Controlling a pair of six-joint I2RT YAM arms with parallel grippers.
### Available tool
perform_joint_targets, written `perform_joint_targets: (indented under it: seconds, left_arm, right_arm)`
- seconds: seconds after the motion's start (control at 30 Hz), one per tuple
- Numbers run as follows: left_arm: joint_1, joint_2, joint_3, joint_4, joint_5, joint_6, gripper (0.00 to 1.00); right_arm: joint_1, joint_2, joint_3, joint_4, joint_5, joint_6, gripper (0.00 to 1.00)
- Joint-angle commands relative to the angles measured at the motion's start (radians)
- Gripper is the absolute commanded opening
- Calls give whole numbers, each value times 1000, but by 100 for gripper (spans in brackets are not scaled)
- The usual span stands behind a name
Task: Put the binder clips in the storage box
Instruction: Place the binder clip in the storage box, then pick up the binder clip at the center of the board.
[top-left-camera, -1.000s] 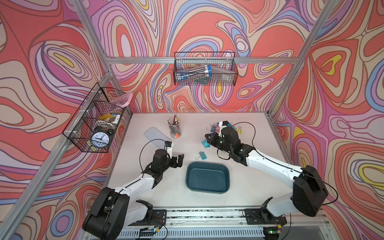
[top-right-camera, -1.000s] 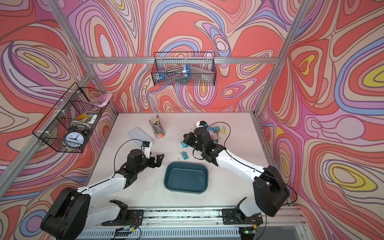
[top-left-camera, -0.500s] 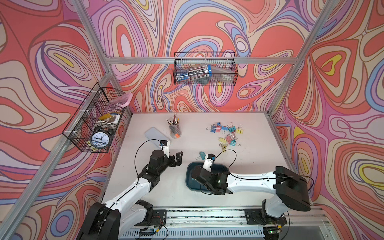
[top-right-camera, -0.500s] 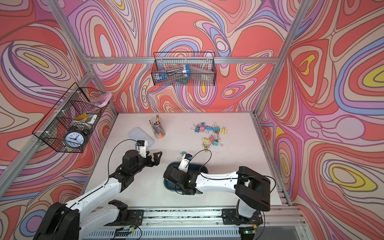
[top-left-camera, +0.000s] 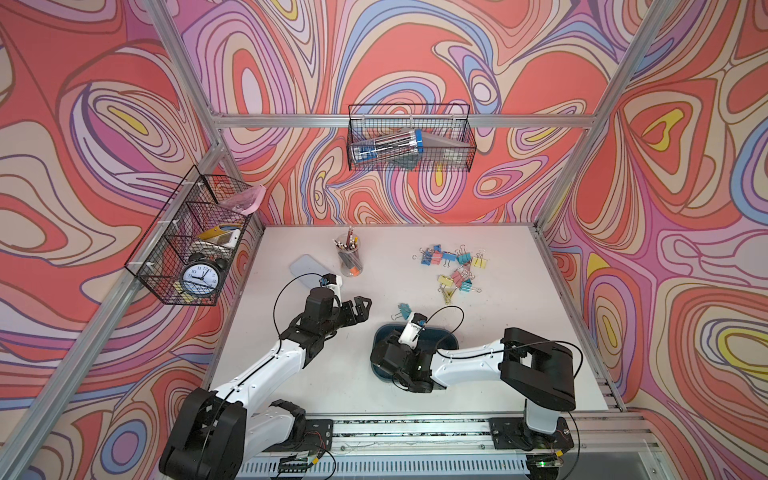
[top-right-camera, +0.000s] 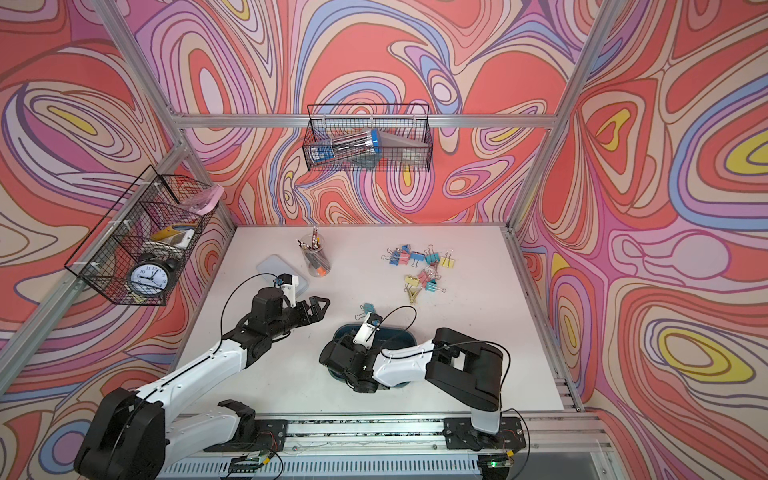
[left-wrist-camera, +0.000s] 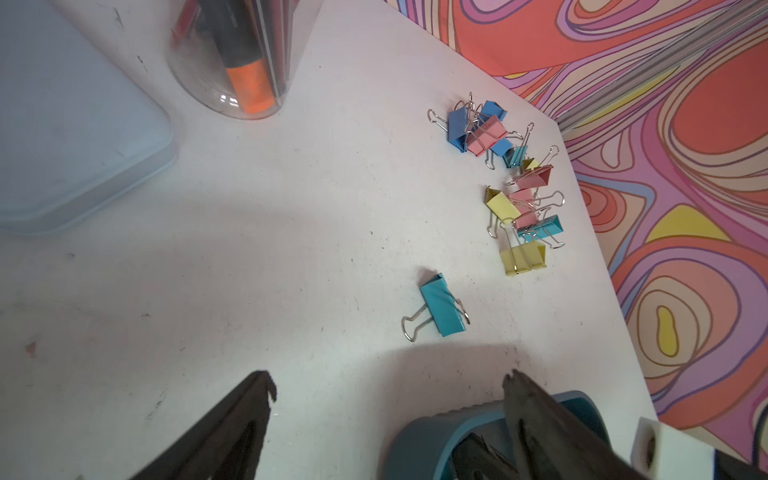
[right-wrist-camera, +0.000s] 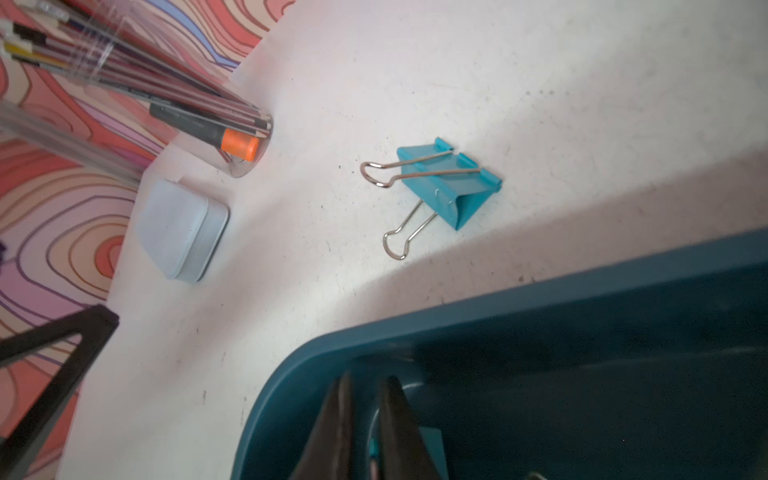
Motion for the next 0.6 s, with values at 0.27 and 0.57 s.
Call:
perform_joint_targets:
  seconds: [0.27,0.57]
  left_arm:
    - [-75,83,173,-226,14,-177,63]
    - [-256,356,421,-326,-78,-157,50]
  right_arm:
    - [40,-337,-40,-230,49,-154,78]
    - [-347,-627,-79,-407,-425,-486,88]
